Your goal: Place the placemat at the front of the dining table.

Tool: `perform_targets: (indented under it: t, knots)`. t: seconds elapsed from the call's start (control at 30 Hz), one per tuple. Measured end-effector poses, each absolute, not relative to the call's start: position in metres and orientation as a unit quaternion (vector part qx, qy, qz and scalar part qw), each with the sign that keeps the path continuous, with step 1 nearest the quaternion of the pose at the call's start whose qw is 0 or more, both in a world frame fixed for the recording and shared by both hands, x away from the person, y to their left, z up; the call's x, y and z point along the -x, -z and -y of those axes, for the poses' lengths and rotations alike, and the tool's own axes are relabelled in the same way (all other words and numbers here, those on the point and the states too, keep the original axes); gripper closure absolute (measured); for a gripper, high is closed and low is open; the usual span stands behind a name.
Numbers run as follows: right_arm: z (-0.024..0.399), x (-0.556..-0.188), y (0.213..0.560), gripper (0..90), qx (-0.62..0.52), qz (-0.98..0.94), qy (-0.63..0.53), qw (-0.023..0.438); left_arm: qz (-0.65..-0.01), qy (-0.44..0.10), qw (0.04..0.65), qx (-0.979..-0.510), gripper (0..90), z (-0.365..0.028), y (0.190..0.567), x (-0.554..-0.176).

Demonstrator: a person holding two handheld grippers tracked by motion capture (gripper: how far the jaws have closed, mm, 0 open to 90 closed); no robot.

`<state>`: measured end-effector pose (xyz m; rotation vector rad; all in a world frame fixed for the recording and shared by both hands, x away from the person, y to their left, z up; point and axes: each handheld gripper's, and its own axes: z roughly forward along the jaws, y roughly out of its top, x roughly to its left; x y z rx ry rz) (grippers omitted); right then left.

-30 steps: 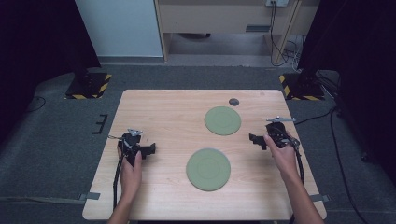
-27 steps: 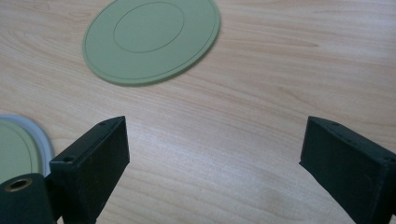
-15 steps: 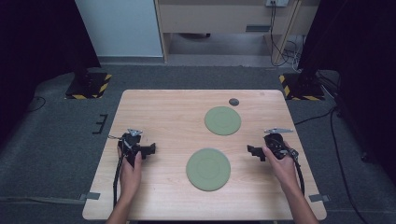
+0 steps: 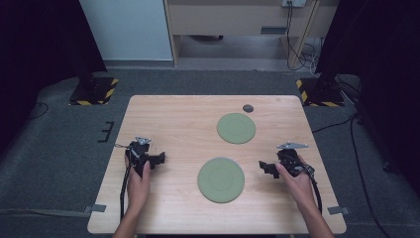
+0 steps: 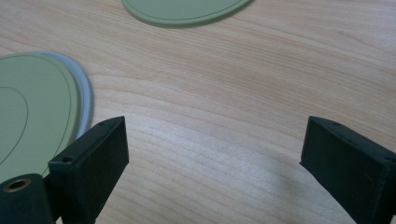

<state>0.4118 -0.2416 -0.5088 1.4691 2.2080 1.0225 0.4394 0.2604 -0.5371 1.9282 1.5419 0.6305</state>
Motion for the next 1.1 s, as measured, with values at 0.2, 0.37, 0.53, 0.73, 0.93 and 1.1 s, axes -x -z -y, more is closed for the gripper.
perform_targets:
  t: [0.2, 0.37, 0.53, 0.73, 0.93, 1.1]
  knots:
    - [0.239, -0.407, 0.512, 7.5, -0.510, -0.771, -0.351, 0.147, -0.579, -0.237, 0.292, -0.724, 0.0, -0.260, 0.537, -0.439]
    - [0.239, -0.404, 0.515, 7.5, -0.511, -0.772, -0.348, 0.146, -0.579, -0.237, 0.292, -0.724, 0.0, -0.260, 0.537, -0.439]
    - [0.242, -0.405, 0.520, 7.6, -0.520, -0.768, -0.341, 0.152, -0.579, -0.237, 0.292, -0.724, 0.0, -0.260, 0.537, -0.439]
    - [0.245, -0.409, 0.525, 7.7, -0.533, -0.760, -0.337, 0.156, -0.579, -0.237, 0.292, -0.724, 0.0, -0.260, 0.537, -0.439]
    - [0.241, -0.411, 0.529, 7.8, -0.534, -0.760, -0.336, 0.156, -0.579, -0.237, 0.292, -0.724, 0.0, -0.260, 0.537, -0.439]
    - [0.240, -0.410, 0.529, 7.6, -0.532, -0.761, -0.336, 0.157, -0.579, -0.237, 0.292, -0.724, 0.0, -0.260, 0.537, -0.439]
